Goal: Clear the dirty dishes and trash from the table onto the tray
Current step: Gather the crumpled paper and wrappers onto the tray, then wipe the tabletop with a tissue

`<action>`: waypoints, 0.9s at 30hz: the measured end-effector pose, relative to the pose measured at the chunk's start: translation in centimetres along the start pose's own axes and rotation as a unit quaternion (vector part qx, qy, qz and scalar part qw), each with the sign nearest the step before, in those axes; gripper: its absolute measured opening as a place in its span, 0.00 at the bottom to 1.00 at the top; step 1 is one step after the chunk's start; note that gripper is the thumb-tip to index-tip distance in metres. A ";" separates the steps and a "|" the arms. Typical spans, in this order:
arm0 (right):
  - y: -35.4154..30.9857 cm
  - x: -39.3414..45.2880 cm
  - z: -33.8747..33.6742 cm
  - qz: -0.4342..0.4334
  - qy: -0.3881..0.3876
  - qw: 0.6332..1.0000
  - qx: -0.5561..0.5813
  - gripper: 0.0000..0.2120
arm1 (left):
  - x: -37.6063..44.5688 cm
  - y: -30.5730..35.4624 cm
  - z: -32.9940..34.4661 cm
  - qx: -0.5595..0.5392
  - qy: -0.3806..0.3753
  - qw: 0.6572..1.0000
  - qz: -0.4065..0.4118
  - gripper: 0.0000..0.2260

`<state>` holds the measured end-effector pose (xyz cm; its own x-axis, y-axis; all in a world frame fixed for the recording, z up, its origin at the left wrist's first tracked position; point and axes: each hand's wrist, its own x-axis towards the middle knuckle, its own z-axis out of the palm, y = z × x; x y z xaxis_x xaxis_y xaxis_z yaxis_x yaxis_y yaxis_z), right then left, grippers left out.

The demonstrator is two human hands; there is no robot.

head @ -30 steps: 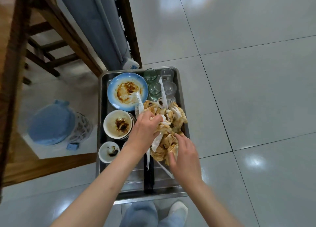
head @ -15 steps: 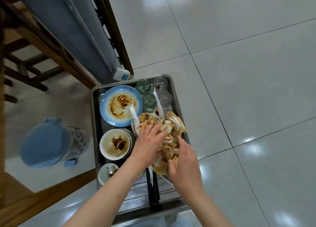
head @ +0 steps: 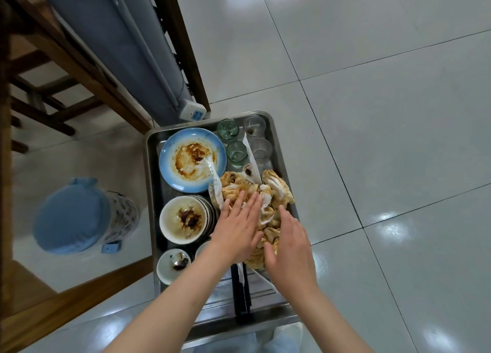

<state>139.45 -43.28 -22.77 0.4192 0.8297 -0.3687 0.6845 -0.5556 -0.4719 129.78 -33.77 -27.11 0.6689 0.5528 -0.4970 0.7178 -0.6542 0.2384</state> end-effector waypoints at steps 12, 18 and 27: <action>-0.8 0.0 -3.4 -0.034 0.019 0.999 -0.004 0.34 | -3.6 -0.8 -5.0 -0.028 0.119 0.990 -0.063 0.40; -2.0 -1.4 -6.7 -0.071 0.027 0.997 -0.020 0.36 | -7.8 -0.6 -8.2 -0.017 0.159 0.981 -0.111 0.41; -4.9 -7.4 -13.5 -0.180 -0.028 0.979 -0.092 0.39 | -20.0 2.1 -12.9 -0.073 0.251 0.945 -0.194 0.45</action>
<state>141.07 -46.00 -6.90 0.1012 0.9627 -0.2508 0.8796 -0.2044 -0.4296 120.38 -39.56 -5.90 0.3306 0.9360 -0.1207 0.9226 -0.2936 0.2503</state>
